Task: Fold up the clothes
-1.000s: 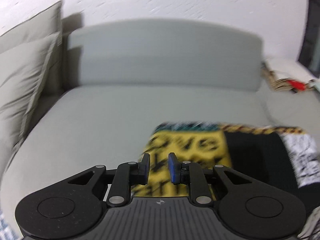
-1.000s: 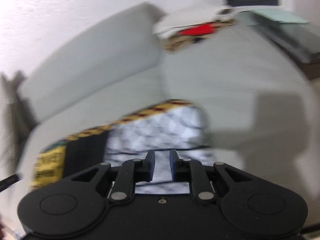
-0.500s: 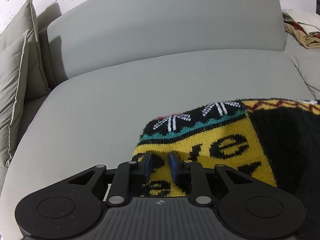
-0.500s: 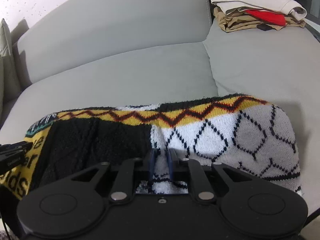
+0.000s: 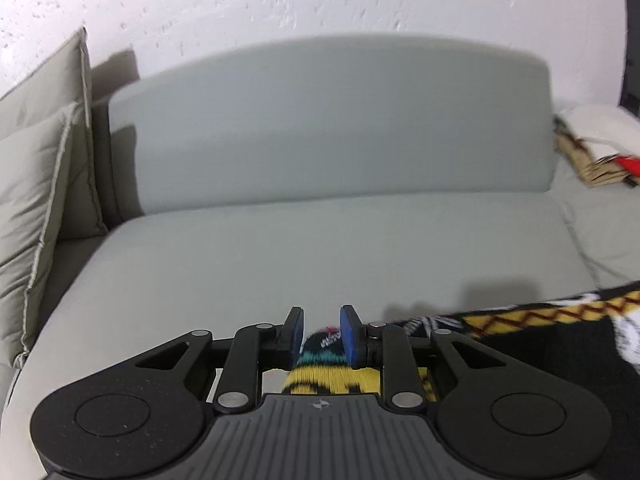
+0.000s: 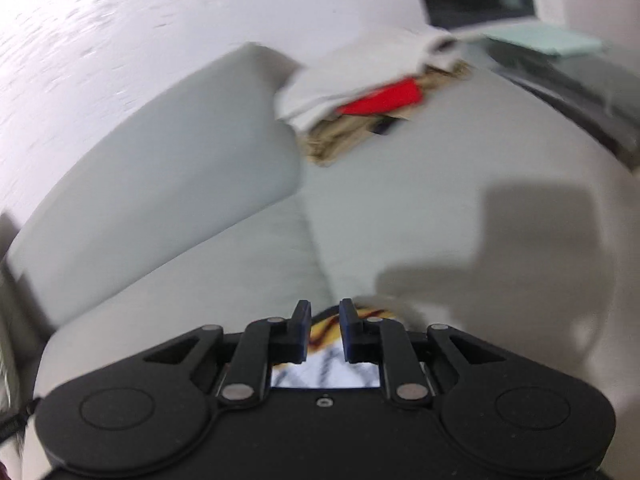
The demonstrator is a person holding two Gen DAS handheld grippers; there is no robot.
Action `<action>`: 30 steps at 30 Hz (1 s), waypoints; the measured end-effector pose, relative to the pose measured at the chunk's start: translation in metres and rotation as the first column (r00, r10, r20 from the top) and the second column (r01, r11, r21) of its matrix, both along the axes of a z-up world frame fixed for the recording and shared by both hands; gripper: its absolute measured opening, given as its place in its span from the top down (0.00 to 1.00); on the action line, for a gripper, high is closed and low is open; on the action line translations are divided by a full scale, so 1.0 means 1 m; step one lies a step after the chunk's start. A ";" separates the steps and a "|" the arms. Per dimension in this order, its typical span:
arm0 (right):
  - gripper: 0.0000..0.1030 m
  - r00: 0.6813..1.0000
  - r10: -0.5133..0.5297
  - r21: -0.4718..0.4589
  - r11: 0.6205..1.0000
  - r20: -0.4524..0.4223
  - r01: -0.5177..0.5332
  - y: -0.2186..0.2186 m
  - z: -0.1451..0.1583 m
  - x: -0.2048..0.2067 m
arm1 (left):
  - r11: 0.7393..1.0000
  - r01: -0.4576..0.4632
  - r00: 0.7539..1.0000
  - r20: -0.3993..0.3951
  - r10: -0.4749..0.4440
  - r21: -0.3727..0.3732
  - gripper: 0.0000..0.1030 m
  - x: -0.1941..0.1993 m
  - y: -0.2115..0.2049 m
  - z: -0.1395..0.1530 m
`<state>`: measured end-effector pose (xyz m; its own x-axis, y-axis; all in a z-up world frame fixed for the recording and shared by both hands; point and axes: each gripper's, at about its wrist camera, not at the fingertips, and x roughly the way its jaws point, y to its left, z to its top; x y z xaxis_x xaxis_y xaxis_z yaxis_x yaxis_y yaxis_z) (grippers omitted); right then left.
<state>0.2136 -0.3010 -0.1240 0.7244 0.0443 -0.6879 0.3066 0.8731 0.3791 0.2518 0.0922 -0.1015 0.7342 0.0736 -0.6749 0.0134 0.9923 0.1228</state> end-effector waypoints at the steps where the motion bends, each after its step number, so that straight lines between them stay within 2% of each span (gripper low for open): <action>1: 0.84 1.000 -0.012 0.008 1.000 -0.013 0.012 -0.005 -0.007 0.005 | 1.000 -0.008 1.000 -0.018 0.008 0.001 0.79 0.005 0.001 -0.006; 9: 0.88 0.984 0.022 -0.131 0.990 -0.179 -0.046 0.007 -0.068 0.044 | 0.997 -0.070 0.985 -0.157 0.071 0.017 0.80 0.046 0.009 -0.057; 12: 0.88 0.989 0.033 -0.114 0.992 -0.144 -0.050 0.006 -0.038 0.019 | 0.996 -0.054 0.986 -0.155 0.064 0.069 0.80 0.045 0.002 -0.053; 15: 0.87 0.993 0.045 -0.098 0.994 -0.110 -0.055 0.005 -0.009 -0.007 | 0.997 -0.034 0.992 -0.120 0.043 0.073 0.80 0.025 -0.001 -0.027; 18: 0.84 0.996 0.055 -0.081 0.995 -0.074 -0.061 0.004 0.020 -0.032 | 1.000 -0.005 0.997 -0.078 0.007 0.030 0.73 -0.010 -0.001 0.007; 21: 0.79 0.997 0.065 -0.065 0.996 -0.039 -0.068 0.002 0.050 -0.058 | 0.997 0.039 0.999 -0.039 -0.036 0.060 0.71 -0.055 -0.006 0.040; 25: 0.72 0.991 0.135 -0.026 0.991 0.015 -0.134 0.008 0.085 -0.107 | 0.995 0.098 0.995 -0.027 -0.097 0.022 0.65 -0.106 -0.006 0.069; 28: 0.66 0.979 0.197 0.004 0.980 0.058 -0.198 0.014 0.110 -0.147 | 0.990 0.142 0.990 -0.017 -0.142 -0.006 0.64 -0.144 -0.006 0.090; 30: 0.60 0.970 0.236 0.001 0.972 0.063 -0.236 0.020 0.116 -0.166 | 0.985 0.171 0.985 0.001 -0.171 -0.029 0.64 -0.163 -0.008 0.088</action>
<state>0.0477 -0.2810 -0.0084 0.7341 0.2246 -0.6408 0.0677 0.9148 0.3981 0.0883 0.0838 -0.0130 0.7330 -0.0728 -0.6763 0.1839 0.9785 0.0940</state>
